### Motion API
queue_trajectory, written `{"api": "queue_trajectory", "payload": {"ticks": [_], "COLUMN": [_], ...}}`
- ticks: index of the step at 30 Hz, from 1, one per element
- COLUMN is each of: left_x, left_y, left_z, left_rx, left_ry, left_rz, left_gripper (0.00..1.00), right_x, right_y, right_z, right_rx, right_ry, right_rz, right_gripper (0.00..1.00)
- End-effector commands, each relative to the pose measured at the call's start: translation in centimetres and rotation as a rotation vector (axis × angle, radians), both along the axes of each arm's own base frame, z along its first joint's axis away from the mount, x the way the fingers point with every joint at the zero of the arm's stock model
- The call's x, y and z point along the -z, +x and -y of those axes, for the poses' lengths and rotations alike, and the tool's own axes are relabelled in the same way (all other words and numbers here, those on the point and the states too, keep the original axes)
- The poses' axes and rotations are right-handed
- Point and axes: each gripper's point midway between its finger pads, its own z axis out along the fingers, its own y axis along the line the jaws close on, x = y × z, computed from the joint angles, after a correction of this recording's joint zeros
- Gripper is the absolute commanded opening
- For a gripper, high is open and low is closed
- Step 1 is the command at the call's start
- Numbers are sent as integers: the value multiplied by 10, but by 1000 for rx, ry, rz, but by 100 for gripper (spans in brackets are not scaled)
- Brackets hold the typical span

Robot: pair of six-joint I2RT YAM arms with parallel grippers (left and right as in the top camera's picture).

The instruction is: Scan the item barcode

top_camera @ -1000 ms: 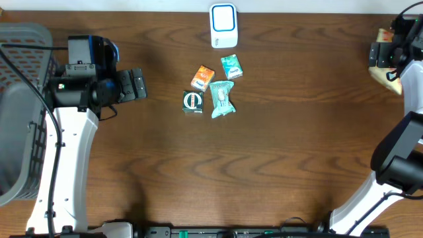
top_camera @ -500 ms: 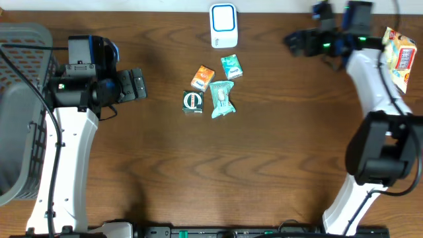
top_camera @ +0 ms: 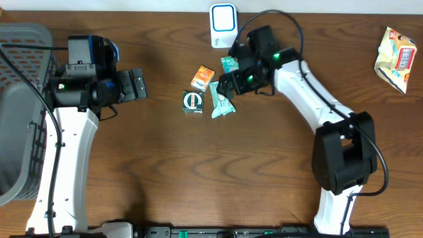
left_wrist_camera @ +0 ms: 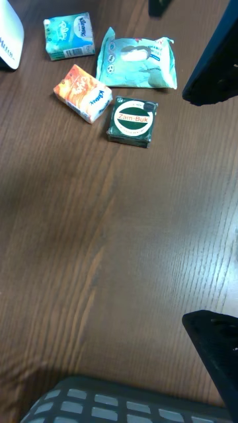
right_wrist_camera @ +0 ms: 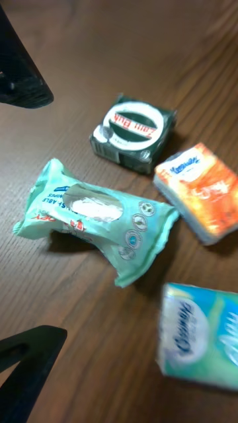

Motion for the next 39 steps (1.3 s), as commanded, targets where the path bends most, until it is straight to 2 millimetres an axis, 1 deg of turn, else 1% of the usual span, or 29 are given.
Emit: {"api": "queue_trajectory", "payload": {"ticks": [1, 3, 4, 5, 10, 12, 14, 15, 18, 20, 22, 24, 25, 26, 27, 28, 29, 33, 35, 36, 38, 39], "left_x": [0, 0, 0, 0, 0, 0, 0, 0, 0, 0, 0, 0, 0, 0, 0, 0, 0, 0, 0, 0, 0, 0], "left_y": [-1, -1, -1, -1, -1, -1, -1, -1, -1, -1, -1, -1, -1, -1, -1, -1, -1, -1, -1, -1, -1, -1], "left_z": [-3, -3, -3, -3, -3, -3, -3, -3, -3, -3, -3, -3, -3, -3, -3, -3, -3, -3, -3, -3, -3, -3], "left_rx": [-6, -6, -6, -6, -6, -6, -6, -6, -6, -6, -6, -6, -6, -6, -6, -6, -6, -6, -6, -6, -6, -6], "left_ry": [9, 9, 9, 9, 9, 9, 9, 9, 9, 9, 9, 9, 9, 9, 9, 9, 9, 9, 9, 9, 9, 9], "left_rz": [-1, -1, -1, -1, -2, -1, -1, -1, -1, -1, -1, -2, -1, -2, -1, -2, -2, -1, -1, -1, -1, -1], "left_gripper": [98, 98, 98, 98, 98, 98, 98, 98, 98, 98, 98, 98, 98, 98, 98, 98, 98, 98, 98, 97, 98, 98], "right_x": [3, 6, 10, 14, 38, 43, 41, 43, 52, 61, 72, 81, 84, 85, 85, 79, 70, 41, 20, 6, -6, -13], "right_y": [3, 2, -2, -8, -26, -32, -36, -34, -35, -36, -37, -36, -36, -35, -34, -30, -24, -12, -6, -2, -1, -2], "right_z": [15, 15, 11, 7, -3, -12, -29, -31, -30, -31, -31, -31, -30, -28, -26, -24, -21, -10, 1, 14, 34, 48], "right_rx": [159, 225, 229, 213, 190, 184, 134, 159, 208, 231, 239, 241, 245, 252, 255, 259, 267, 245, 242, 255, 288, 320], "right_ry": [-44, -14, 18, 41, 55, 110, 234, 254, 270, 271, 264, 259, 252, 246, 248, 259, 270, 280, 245, 178, 56, -36], "right_rz": [-13, -55, -81, -104, -142, -165, -169, -172, -198, -221, -239, -246, -247, -244, -244, -234, -217, -137, -61, 15, 97, 143], "right_gripper": [97, 88, 82, 80, 83, 83, 83, 82, 76, 74, 70, 52, 46, 27, 15, 1, 1, 1, 1, 2, 2, 1]}}
